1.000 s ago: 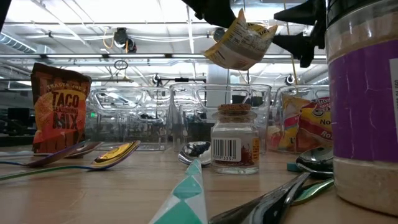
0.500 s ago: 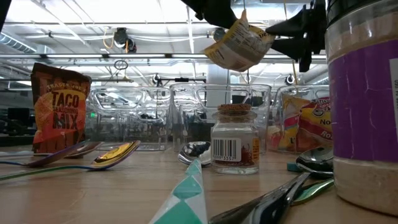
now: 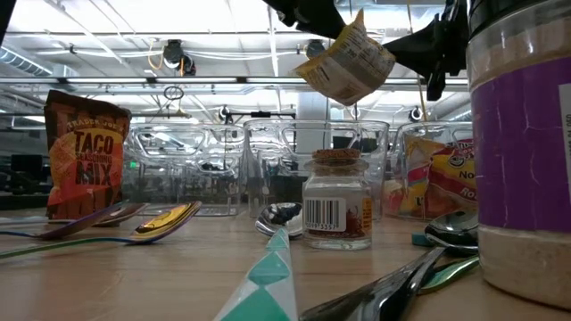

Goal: Pick & Place Food Item
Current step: Put the yellow noodle pack into the right transparent bin

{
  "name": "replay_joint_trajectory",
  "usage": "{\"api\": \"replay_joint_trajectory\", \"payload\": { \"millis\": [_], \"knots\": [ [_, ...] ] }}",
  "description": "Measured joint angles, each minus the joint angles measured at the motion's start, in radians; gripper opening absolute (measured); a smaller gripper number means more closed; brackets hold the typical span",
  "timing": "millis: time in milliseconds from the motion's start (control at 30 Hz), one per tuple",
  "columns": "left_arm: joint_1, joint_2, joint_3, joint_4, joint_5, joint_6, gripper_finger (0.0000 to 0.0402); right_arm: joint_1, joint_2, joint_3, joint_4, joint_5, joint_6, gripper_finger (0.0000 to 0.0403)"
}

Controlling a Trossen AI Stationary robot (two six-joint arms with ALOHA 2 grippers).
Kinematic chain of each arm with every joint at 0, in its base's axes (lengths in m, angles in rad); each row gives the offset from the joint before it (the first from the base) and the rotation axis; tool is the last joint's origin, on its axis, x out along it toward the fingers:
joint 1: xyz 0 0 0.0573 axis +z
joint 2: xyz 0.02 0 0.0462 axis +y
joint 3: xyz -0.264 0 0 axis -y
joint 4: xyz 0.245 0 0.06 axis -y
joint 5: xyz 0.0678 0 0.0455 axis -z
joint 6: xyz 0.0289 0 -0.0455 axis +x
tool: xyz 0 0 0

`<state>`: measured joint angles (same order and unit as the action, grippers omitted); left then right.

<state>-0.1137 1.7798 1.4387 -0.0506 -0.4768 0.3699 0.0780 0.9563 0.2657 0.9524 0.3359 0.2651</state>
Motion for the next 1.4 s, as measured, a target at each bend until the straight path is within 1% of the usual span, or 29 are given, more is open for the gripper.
{"api": "replay_joint_trajectory", "payload": {
  "millis": [133, 200, 267, 400, 533, 667, 800, 933, 1167, 1300, 1400],
  "knots": [
    [-0.01, 0.0, 0.0, 0.009, -0.069, -0.032, 0.0104, 0.0, -0.032, 0.0, -0.001, 0.001, -0.075, 0.0002],
    [-0.016, 0.0, 0.0, 0.021, -0.126, -0.053, 0.0138, 0.0, -0.065, 0.0, -0.002, 0.003, -0.118, 0.0001],
    [-0.02, -0.001, 0.001, 0.022, -0.163, -0.062, 0.0169, 0.0, -0.108, 0.0, -0.014, 0.017, -0.159, 0.0001],
    [-0.023, -0.002, 0.001, 0.006, -0.172, -0.062, 0.0215, 0.0, -0.209, 0.0, -0.106, 0.108, -0.225, 0.0001],
    [-0.026, -0.002, 0.001, -0.003, -0.172, -0.067, 0.0242, 0.0, -0.291, 0.0, -0.258, 0.23, -0.256, 0.0001],
    [-0.024, -0.002, 0.001, -0.004, -0.17, -0.09, 0.0255, 0.0, -0.323, 0.0, -0.359, 0.36, -0.285, 0.0],
    [-0.012, -0.002, 0.001, -0.005, -0.142, -0.118, 0.0257, 0.0, -0.316, 0.0, -0.374, 0.453, -0.325, 0.0],
    [-0.001, -0.002, 0.001, -0.006, -0.115, -0.134, 0.0258, 0.0, -0.285, 0.0, -0.406, 0.455, -0.322, 0.0],
    [0.009, -0.001, 0.001, -0.012, -0.067, -0.166, 0.0257, 0.013, -0.226, 0.0, -0.644, 0.443, -0.09, 0.0],
    [0.009, -0.001, 0.001, -0.028, -0.066, -0.166, 0.0257, 0.038, -0.226, 0.0, -0.735, 0.406, -0.007, 0.0],
    [0.01, -0.001, 0.001, -0.031, -0.066, -0.166, 0.0257, 0.059, -0.231, 0.0, -0.778, 0.36, 0.047, 0.0]
  ]
}}
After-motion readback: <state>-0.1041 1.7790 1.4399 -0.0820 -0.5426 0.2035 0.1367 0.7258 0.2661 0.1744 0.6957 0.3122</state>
